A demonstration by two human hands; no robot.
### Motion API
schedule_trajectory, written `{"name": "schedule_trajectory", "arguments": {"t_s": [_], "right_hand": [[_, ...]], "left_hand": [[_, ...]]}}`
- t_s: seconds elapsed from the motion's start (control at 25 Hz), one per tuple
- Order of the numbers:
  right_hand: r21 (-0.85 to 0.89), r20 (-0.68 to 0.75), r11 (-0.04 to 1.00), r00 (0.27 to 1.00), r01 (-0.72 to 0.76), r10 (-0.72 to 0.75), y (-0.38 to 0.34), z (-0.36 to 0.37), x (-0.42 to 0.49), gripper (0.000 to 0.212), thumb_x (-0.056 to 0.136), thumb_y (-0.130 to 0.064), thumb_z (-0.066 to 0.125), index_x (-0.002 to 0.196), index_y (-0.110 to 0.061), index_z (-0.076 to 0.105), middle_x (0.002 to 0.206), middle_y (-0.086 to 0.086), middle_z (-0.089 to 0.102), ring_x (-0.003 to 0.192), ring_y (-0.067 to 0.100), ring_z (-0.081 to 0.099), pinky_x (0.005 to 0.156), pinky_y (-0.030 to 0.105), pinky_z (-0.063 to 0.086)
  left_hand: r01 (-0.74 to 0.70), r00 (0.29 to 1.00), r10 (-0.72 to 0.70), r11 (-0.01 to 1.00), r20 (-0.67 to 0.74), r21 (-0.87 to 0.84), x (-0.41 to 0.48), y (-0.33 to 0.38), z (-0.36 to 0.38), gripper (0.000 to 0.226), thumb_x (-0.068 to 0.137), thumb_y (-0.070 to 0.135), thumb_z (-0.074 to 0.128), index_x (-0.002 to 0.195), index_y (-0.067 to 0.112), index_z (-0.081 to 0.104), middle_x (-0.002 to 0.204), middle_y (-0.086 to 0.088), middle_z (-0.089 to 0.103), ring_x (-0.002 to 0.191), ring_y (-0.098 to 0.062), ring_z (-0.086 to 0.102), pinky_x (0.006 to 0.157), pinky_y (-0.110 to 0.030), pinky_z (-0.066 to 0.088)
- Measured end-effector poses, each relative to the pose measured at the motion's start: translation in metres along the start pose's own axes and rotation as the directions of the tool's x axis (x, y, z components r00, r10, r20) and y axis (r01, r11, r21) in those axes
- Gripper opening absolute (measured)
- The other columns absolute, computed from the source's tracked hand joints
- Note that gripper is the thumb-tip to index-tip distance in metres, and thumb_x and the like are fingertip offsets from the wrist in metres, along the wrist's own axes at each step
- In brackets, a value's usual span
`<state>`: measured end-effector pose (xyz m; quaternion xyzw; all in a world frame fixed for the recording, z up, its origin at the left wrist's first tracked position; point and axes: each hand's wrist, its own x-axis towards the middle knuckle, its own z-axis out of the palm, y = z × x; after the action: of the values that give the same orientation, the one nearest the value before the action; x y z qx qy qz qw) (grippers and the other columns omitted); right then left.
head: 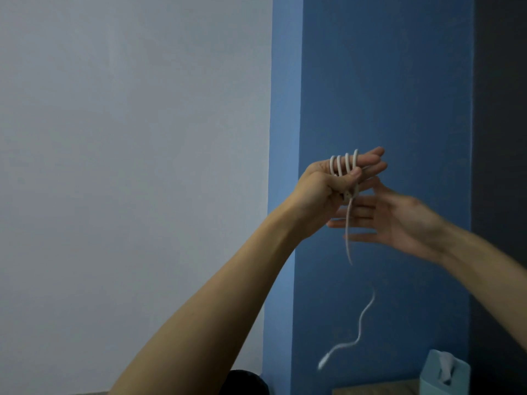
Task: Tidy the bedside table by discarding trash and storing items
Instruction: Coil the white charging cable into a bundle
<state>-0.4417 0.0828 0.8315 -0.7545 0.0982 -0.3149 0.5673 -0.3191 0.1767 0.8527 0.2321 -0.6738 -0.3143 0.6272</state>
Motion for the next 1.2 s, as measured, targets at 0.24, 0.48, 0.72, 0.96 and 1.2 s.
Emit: {"name": "schedule_trajectory", "arguments": {"t_s": [0.24,0.48,0.72,0.96,1.2], "right_hand": [[0.006,-0.06,0.993,0.992,0.114,-0.113,-0.007,0.018,-0.009,0.02,0.076,-0.02,0.062,0.092,-0.009,0.066,0.063,0.002,0.06,0.054,0.012,0.061,0.056,0.028,0.055],[-0.791,-0.077,0.611,0.985,0.035,-0.157,-0.004,0.052,-0.021,0.026,0.096,-0.025,0.038,0.099,-0.014,0.062,0.062,-0.001,0.051,0.05,0.013,0.049,0.05,0.029,0.044],[-0.958,0.265,0.007,0.9,0.285,-0.346,-0.06,0.043,-0.05,0.021,0.085,-0.04,0.046,0.074,-0.037,0.063,0.055,-0.02,0.053,0.055,-0.003,0.049,0.052,0.015,0.029],[-0.782,0.143,0.408,0.772,0.472,-0.619,-0.076,0.001,-0.025,0.019,0.083,-0.025,0.061,0.064,-0.027,0.066,0.051,0.001,0.053,0.045,0.009,0.042,0.049,0.018,0.034],[-0.391,-0.151,0.841,0.876,0.373,-0.458,-0.024,0.008,-0.014,0.022,0.068,-0.044,0.072,0.059,-0.024,0.069,0.045,-0.002,0.053,0.04,0.006,0.044,0.036,0.013,0.034]], "left_hand": [[-0.032,0.991,0.034,0.999,-0.126,0.021,0.002,0.004,-0.006,0.038,0.095,-0.01,0.033,0.132,-0.016,0.041,0.146,-0.021,0.042,0.119,-0.024,0.052,0.095,-0.023,0.048],[-0.01,0.983,0.02,0.998,-0.181,0.057,0.007,0.003,-0.006,0.035,0.096,-0.007,0.037,0.129,-0.012,0.047,0.13,-0.02,0.054,0.115,-0.026,0.056,0.096,-0.03,0.049],[0.013,1.0,-0.015,0.807,-0.001,0.59,-0.009,-0.003,-0.014,0.015,0.081,-0.006,0.05,0.078,0.0,0.063,0.07,0.004,0.065,0.066,0.005,0.054,0.065,-0.007,0.042],[0.083,0.983,-0.11,0.98,0.149,0.18,-0.025,-0.011,-0.014,0.038,0.096,0.019,0.03,0.09,0.001,0.064,0.083,-0.007,0.073,0.091,-0.024,0.07,0.091,-0.032,0.052],[0.046,0.956,-0.058,0.998,0.288,0.05,-0.029,-0.019,0.006,0.024,0.089,-0.004,0.037,0.093,0.005,0.059,0.09,-0.009,0.072,0.086,-0.018,0.071,0.093,-0.032,0.052]]}}
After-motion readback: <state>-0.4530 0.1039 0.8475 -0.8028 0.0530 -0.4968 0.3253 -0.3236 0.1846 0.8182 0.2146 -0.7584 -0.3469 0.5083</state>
